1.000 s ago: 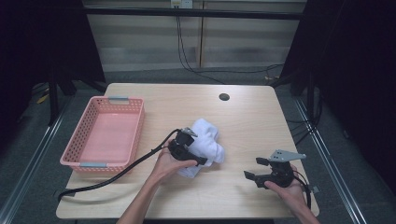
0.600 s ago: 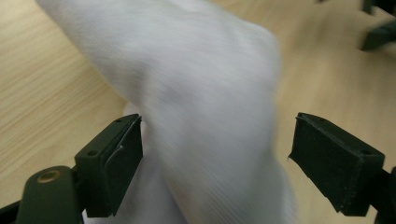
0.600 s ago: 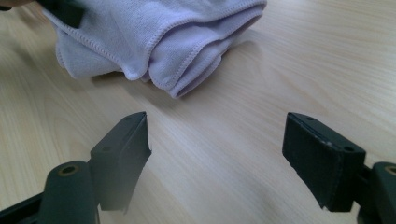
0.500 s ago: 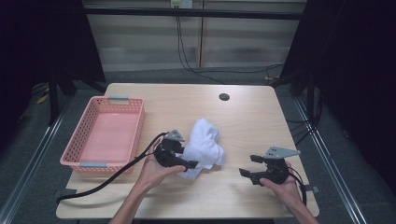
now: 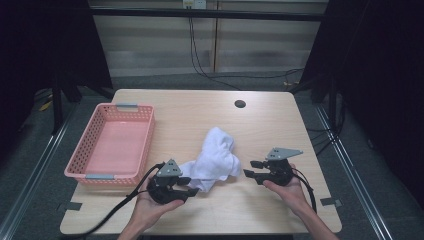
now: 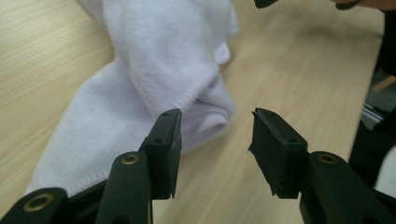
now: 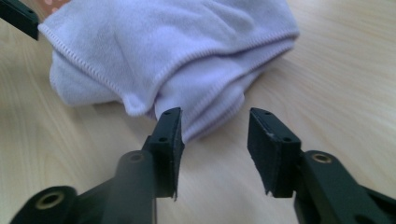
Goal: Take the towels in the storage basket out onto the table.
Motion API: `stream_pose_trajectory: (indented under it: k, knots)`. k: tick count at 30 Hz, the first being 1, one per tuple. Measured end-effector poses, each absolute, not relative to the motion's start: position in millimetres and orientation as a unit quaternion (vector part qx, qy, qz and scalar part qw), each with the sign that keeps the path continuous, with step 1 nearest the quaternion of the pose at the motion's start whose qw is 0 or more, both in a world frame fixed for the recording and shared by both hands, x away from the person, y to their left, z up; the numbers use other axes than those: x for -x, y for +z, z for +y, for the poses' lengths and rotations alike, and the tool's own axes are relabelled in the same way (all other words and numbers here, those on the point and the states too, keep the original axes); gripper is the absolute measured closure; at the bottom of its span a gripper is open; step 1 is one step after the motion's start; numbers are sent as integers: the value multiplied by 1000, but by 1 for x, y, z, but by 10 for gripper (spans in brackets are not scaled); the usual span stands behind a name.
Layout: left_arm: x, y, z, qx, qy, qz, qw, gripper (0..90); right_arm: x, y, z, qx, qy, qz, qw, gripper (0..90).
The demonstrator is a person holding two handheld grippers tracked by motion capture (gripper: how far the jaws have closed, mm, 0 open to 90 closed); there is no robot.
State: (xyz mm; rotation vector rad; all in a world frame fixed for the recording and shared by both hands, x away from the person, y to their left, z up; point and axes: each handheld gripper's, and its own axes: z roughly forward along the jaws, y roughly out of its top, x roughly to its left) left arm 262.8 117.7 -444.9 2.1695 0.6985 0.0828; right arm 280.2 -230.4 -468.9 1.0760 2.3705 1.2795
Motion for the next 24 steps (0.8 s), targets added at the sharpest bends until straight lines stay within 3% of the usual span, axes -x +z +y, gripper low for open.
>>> stream_pose_trajectory:
  k: [3,8,10,12,14,19,24]
  knots:
    - [-272,-446,112,-865,60,276,414,504,-292,-470,-216,-358,436,817,118,591]
    - [-291,-457,103,-863,60,282,415,545,-303,-480,-198,-352,431,823,112,506]
    - [-295,-461,102,-868,67,283,403,595,-302,-482,-194,-346,431,826,110,491]
    - [-298,-461,103,-859,53,290,418,720,-302,-485,-188,-338,427,831,109,484]
    - [-298,-459,105,-855,55,291,426,816,-301,-486,-184,-331,428,834,109,562]
    - [-303,-452,114,-838,36,302,454,846,-298,-478,-184,-331,440,826,117,879]
    - [-306,-438,122,-810,14,305,501,848,-301,-472,-198,-354,458,807,113,900]
